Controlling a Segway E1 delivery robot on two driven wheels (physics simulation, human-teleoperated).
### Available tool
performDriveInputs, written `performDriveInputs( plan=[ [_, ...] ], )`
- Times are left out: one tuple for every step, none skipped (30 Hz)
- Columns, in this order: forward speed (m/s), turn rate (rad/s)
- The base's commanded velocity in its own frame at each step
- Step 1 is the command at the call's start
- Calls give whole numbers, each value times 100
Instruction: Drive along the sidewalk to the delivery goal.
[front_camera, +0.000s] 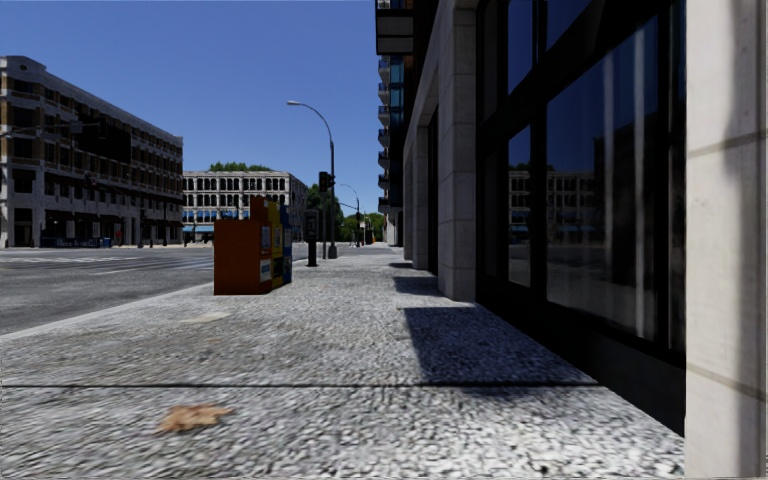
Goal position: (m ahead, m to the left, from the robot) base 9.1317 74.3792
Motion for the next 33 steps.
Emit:
performDriveInputs(
  plan=[
    [200,0],
    [200,0],
    [200,0],
    [200,0],
    [200,0],
    [200,0],
    [200,0],
    [200,0],
    [200,0],
    [200,0],
    [200,0],
    [200,0],
    [200,0],
    [200,0],
    [200,0],
    [200,0],
    [200,0],
    [200,0],
    [200,0],
    [200,0],
    [200,0],
    [200,0],
    [200,0],
    [200,0],
    [200,0],
    [200,0],
    [200,0],
    [200,0],
    [200,0],
    [200,0],
    [200,0],
    [200,0],
    [200,0]
  ],
)
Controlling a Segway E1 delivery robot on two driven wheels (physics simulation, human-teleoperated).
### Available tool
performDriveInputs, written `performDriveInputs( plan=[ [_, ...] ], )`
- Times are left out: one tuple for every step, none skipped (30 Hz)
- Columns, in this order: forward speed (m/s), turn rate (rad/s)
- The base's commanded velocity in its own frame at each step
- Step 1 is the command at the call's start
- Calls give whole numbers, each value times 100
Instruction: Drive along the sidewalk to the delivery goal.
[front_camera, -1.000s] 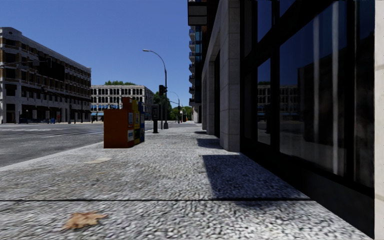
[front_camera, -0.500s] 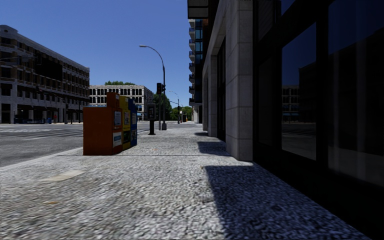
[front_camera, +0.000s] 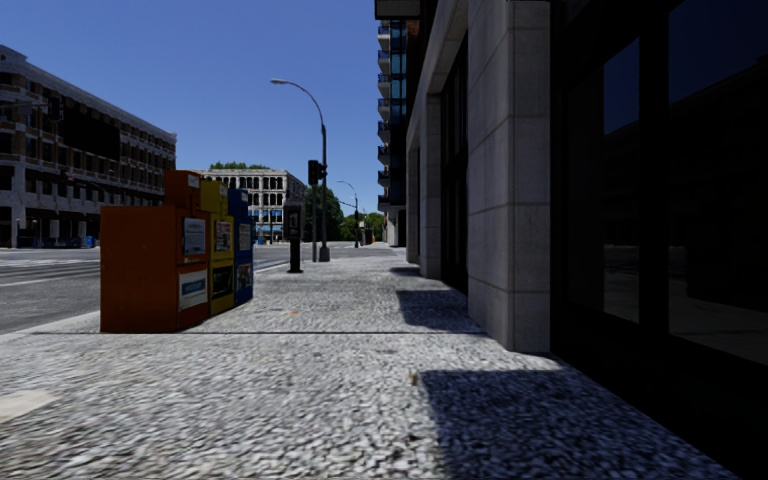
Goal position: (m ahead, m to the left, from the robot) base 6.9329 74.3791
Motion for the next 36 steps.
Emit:
performDriveInputs(
  plan=[
    [200,0],
    [200,0],
    [200,0],
    [200,0],
    [200,0],
    [200,0],
    [200,0],
    [200,0],
    [200,0],
    [200,0],
    [200,0],
    [200,0],
    [200,0],
    [200,0],
    [200,0],
    [200,0],
    [200,0],
    [200,0],
    [200,0],
    [200,0],
    [200,0],
    [200,0],
    [200,0],
    [200,0],
    [200,0],
    [200,0],
    [200,0],
    [200,0],
    [200,0],
    [200,0],
    [200,0],
    [200,0],
    [200,0],
    [200,0],
    [200,0],
    [200,0]
  ],
)
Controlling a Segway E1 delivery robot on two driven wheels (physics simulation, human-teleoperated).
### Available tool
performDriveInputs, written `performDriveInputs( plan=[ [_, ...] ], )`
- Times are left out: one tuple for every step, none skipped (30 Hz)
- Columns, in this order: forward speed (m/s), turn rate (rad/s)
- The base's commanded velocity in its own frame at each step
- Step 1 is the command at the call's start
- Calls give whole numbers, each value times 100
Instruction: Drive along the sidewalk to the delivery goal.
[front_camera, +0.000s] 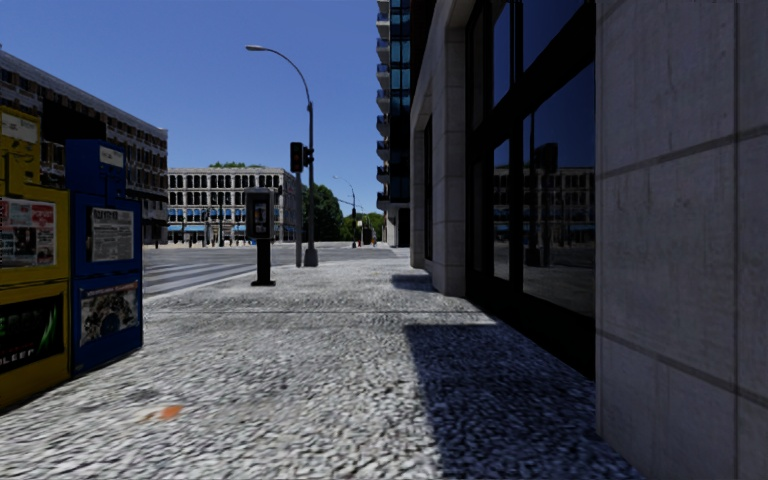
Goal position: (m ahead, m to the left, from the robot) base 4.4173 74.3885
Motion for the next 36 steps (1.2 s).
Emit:
performDriveInputs(
  plan=[
    [200,0],
    [200,0],
    [200,4],
    [200,10],
    [200,12],
    [200,12],
    [200,12],
    [200,12],
    [200,12],
    [200,12],
    [200,13],
    [200,13],
    [200,13],
    [200,13],
    [200,13],
    [200,13],
    [200,19],
    [200,21],
    [200,11],
    [200,0],
    [200,0],
    [200,0],
    [200,0],
    [200,0],
    [200,0],
    [200,0],
    [200,0],
    [200,0],
    [200,0],
    [200,0],
    [200,0],
    [200,0],
    [200,0],
    [200,0],
    [200,0],
    [200,0]
  ],
)
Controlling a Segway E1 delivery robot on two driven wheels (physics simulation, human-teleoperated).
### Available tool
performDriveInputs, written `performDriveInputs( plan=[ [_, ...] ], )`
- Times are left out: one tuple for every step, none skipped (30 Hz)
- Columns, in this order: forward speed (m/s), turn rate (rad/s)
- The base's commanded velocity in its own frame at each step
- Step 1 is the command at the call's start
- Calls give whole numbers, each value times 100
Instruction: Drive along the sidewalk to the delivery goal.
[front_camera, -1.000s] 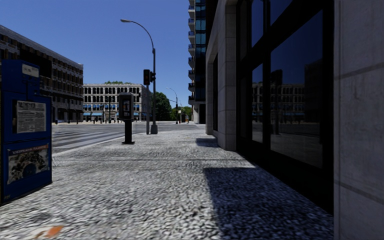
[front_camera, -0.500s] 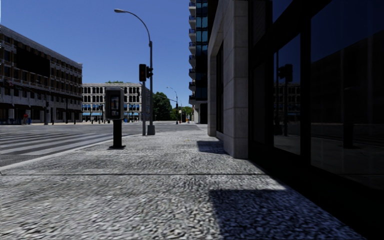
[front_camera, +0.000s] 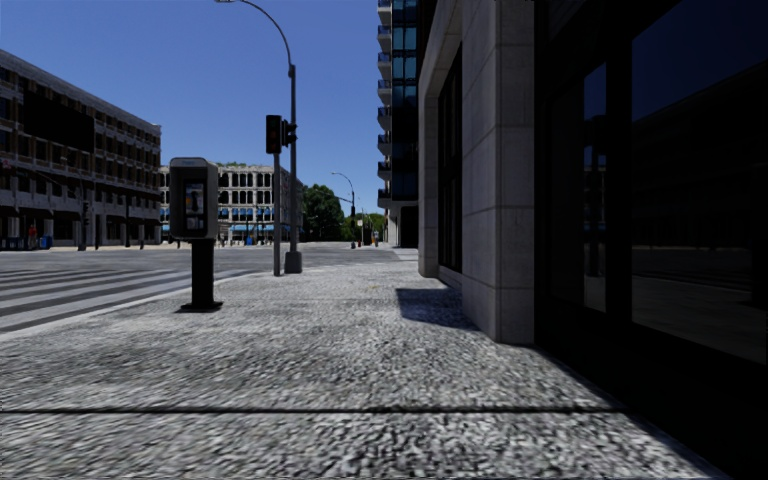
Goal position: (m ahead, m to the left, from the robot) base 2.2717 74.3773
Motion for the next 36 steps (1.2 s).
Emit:
performDriveInputs(
  plan=[
    [200,0],
    [200,0],
    [200,0],
    [200,0],
    [200,0],
    [200,0],
    [200,0],
    [200,0],
    [200,0],
    [200,0],
    [200,0],
    [200,0],
    [200,0],
    [200,0],
    [200,0],
    [200,0],
    [200,0],
    [200,0],
    [200,0],
    [200,0],
    [200,0],
    [200,0],
    [200,0],
    [200,0],
    [200,4],
    [200,4],
    [200,8],
    [200,16],
    [200,25],
    [200,33],
    [200,33],
    [200,34],
    [200,36],
    [200,37],
    [200,37],
    [200,38]
  ],
)
